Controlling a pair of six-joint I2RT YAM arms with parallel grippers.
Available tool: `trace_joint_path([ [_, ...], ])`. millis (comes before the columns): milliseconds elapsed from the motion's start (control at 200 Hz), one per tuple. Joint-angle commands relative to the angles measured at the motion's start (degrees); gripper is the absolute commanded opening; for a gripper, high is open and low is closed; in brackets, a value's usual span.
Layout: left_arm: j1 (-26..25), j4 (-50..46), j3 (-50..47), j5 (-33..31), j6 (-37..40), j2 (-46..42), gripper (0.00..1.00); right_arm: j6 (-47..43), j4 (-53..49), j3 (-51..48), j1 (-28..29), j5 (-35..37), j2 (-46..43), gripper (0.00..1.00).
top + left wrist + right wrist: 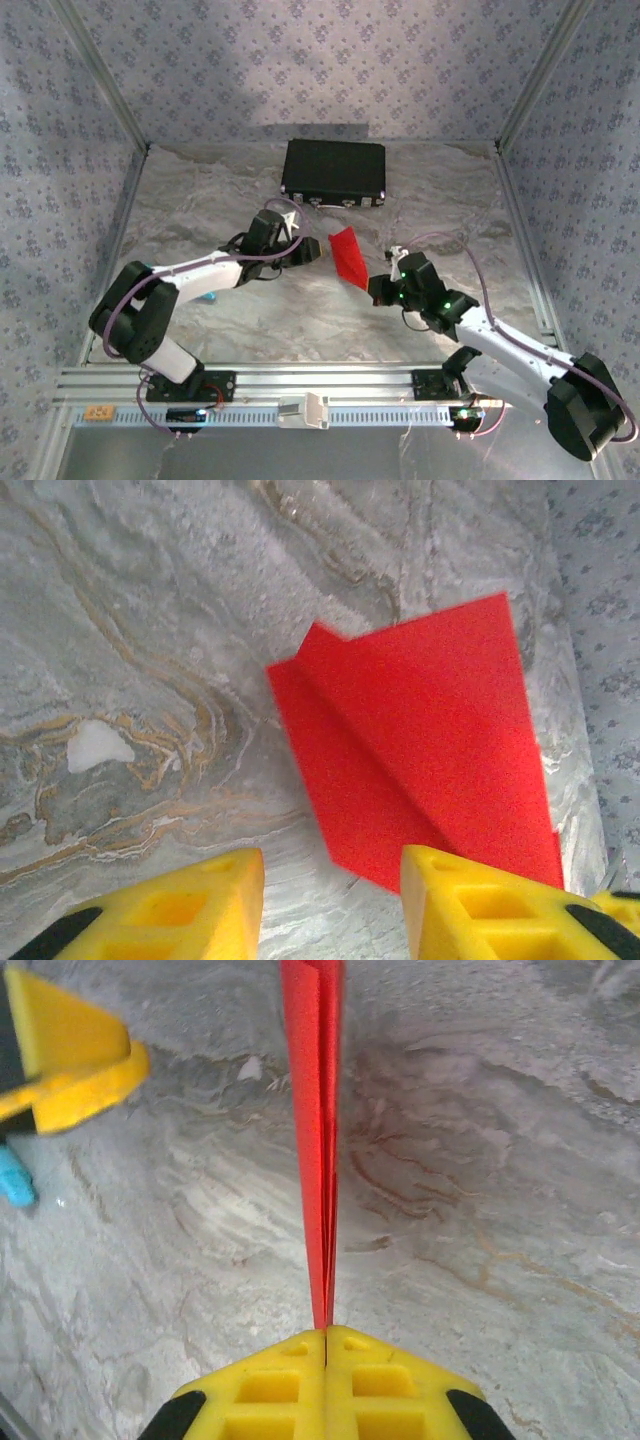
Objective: Fold a paper plane with a square sheet of paper (pick it up from the middle)
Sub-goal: Turn over the paper at the center of the table.
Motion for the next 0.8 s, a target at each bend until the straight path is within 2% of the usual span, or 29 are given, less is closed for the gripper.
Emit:
trace_joint_path([
  [0,0.52,-1.10,-0.67,-2.25,1.76,-3.19,0.40,-6.36,-6.71,3.36,2.30,4.09,-1.71,0.03],
  [130,0.54,-1.16,-1.74,-3.60,1.52,-5.04,0.40,-7.17,-11.01,5.76,4.76,9.59,-2.76,0.02],
  [260,0.48,-3.45,-1.18,-3.80,1.46,-5.95,0.37,-9.75,-9.16,6.19,8.13,13.26,-4.11,0.02],
  [360,0.55,-3.47,-2.59,-5.77,0.74,-8.24,0.37,-10.78,-10.91,7.91,10.61,19.78,-4.11,0.02],
  [540,0.74,-4.12,-5.96,-11.05,-2.35,-12.60,0.40,-8.31,-21.34,12.09,13.46,34.74,-2.69,0.01],
  [795,2.04,-8.98,-7.03,-15.08,-1.79,-17.19,0.49,-7.25,-28.19,14.94,18.54,44.64,-2.48,0.01],
])
